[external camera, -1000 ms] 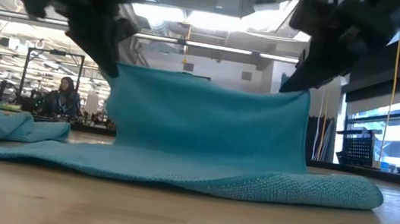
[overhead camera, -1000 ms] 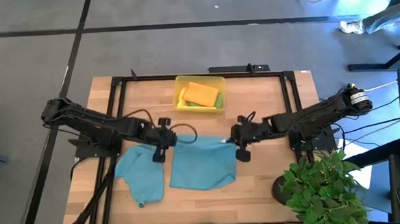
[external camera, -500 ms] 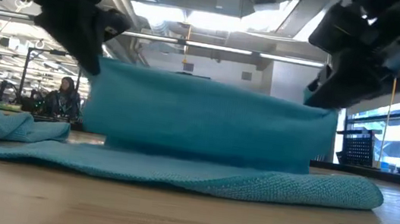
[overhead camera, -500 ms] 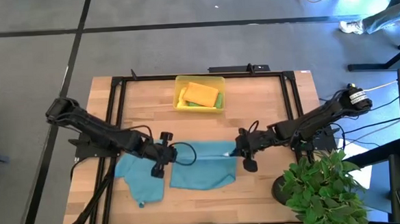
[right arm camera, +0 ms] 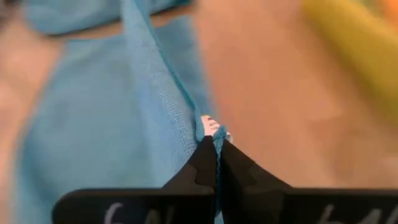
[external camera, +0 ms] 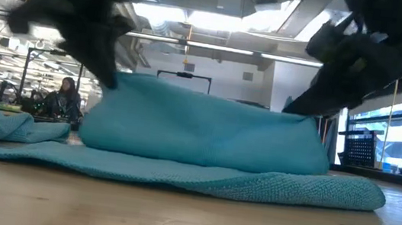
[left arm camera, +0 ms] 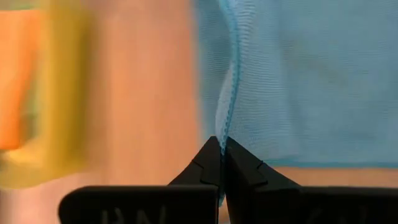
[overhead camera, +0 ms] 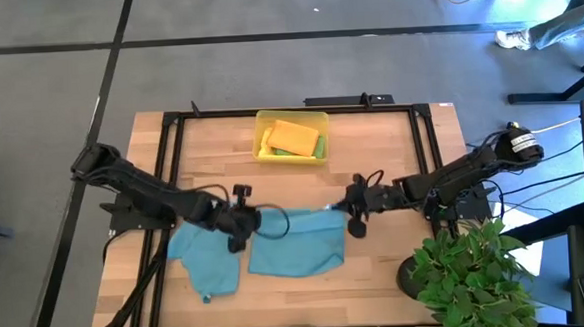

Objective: Fold microfiber towels
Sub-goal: Fold the right blue towel

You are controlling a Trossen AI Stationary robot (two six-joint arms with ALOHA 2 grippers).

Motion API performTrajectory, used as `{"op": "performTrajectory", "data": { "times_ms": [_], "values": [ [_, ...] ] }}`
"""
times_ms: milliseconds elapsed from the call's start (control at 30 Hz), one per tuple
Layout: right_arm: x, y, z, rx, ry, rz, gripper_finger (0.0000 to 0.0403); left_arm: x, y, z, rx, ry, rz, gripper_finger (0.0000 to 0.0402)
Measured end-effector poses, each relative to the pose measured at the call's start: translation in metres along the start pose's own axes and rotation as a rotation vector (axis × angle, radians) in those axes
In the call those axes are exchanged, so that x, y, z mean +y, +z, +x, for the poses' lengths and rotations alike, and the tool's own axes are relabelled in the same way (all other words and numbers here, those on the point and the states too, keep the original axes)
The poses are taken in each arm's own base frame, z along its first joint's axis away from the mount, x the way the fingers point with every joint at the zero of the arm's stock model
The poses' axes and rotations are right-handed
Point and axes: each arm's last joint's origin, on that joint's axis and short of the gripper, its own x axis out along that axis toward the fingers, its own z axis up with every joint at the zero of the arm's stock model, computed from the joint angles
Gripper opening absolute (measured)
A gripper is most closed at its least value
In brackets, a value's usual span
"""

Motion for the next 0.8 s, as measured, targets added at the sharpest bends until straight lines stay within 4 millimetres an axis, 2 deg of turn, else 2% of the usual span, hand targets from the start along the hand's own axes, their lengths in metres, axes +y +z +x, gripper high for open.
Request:
{"op": "performTrajectory", "data": {
  "times_ms": [233,400,633,700,800],
  "values": [
    [-0.039,0.005,0.006,0.032,-0.19,-0.018,0.0003,0.052,-0.003,0.02,0.06,0.111,-0.082,0.0],
    [-0.052,0.009,0.003,0.035,-0.232,-0.049,0.0053,0.08,-0.007,0.029,0.07,0.111,-0.168,0.0],
    [-0.048,0.021,-0.012,-0.033,-0.181,-0.062,0.0165,0.099,-0.012,0.034,0.086,0.118,-0.239,0.0],
    [-0.039,0.021,-0.013,-0.028,-0.056,-0.067,0.0187,0.102,-0.013,0.035,0.089,0.123,-0.249,0.0],
    [-0.02,0.018,-0.013,-0.008,0.149,-0.075,0.0194,0.105,-0.013,0.035,0.084,0.125,-0.259,0.0]
  ]
}}
